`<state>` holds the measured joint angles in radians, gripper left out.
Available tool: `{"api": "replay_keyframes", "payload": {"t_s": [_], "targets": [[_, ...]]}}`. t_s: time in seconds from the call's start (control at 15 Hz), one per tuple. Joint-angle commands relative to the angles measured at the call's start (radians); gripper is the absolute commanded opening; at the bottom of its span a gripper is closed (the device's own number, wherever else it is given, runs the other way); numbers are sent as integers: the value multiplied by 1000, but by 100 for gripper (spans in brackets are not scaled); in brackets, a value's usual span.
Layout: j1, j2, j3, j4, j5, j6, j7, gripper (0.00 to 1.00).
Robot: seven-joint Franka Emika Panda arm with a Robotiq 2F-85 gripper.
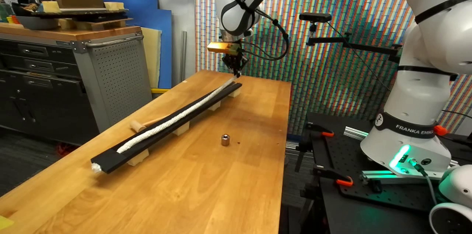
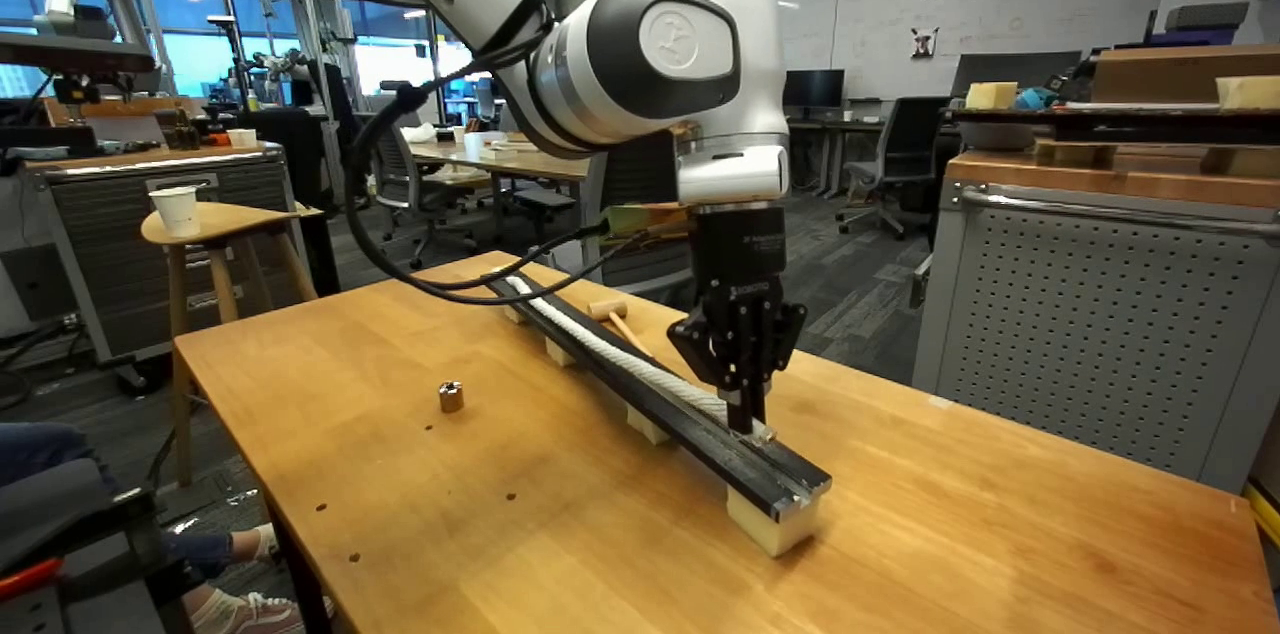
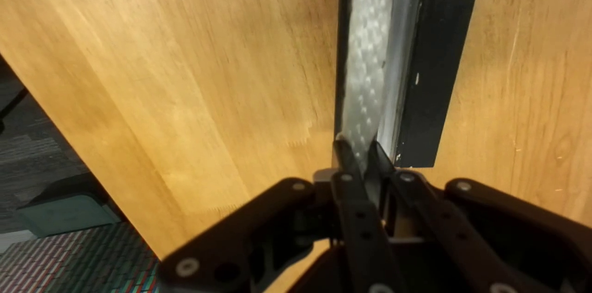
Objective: Align the rope along the middle of the black object
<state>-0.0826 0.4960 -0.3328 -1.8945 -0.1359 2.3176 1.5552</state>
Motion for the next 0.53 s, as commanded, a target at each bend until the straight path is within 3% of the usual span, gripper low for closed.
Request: {"api": "replay_keyframes", "payload": {"t_s": [0.0, 0.47], "targets": [[-12, 18, -1, 29, 0, -17, 23, 3], [-11, 57, 8, 51, 3, -18, 17, 3]]}}
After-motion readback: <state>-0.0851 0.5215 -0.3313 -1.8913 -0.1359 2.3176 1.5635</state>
